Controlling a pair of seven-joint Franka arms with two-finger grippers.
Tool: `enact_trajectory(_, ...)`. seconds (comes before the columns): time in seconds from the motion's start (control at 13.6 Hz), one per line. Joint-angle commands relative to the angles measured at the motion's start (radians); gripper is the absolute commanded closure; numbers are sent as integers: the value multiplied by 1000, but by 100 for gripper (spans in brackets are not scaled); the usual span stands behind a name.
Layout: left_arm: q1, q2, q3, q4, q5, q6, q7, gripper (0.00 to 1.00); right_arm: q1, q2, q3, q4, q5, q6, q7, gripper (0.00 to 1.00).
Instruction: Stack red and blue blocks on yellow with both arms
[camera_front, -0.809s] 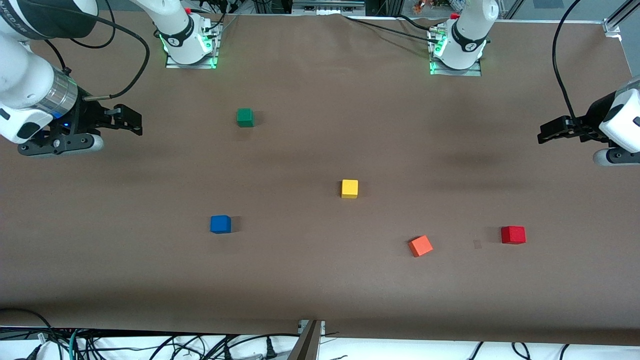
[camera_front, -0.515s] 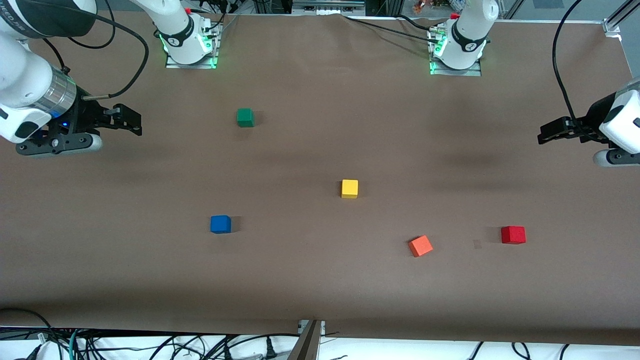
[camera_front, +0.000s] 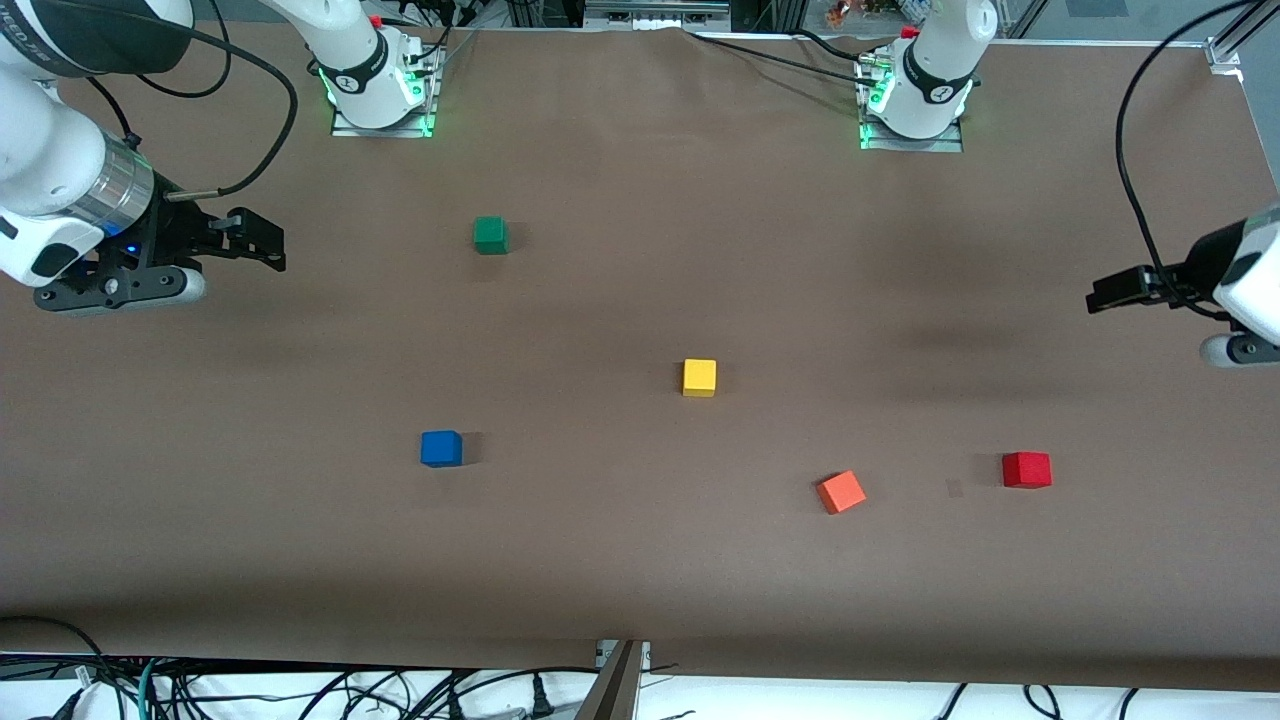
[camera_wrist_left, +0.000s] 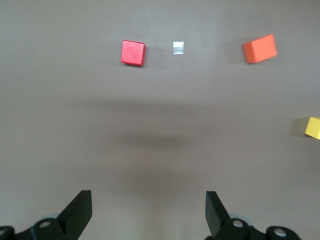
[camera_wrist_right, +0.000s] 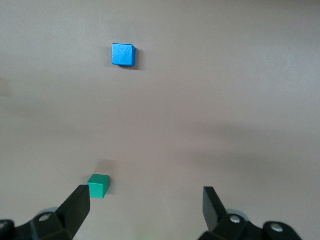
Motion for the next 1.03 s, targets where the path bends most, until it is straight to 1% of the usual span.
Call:
enact_trajectory(0.0, 6, 100, -3, 44, 26, 75, 35, 0, -3, 25, 1, 39, 16, -15, -22, 0)
enact_trajectory(0.07, 3, 125, -3, 37, 62, 110, 36, 0, -3, 26, 1, 39, 14, -12, -33, 0)
enact_trajectory(0.15, 3, 154, -3, 32, 72, 134, 45, 0, -3, 29, 0, 39, 14, -6, -39, 0)
enact_trajectory(0.44, 12, 261, -1, 26, 75, 261, 88, 0, -6, 46, -2, 37, 8, 18, -51, 0)
enact_trajectory(0.66, 12, 319, -3, -43, 113, 434, 108, 0, -10, 63, -3, 37, 11, 15, -77, 0)
enact_trajectory(0.81, 19, 326, -3, -106, 113, 547, 124, 0, -15, 81, -7, 39, 6, 17, -79, 0)
enact_trajectory(0.96, 39, 353, -3, -126, 113, 624, 154, 0, -13, 94, -7, 39, 12, 18, -73, 0)
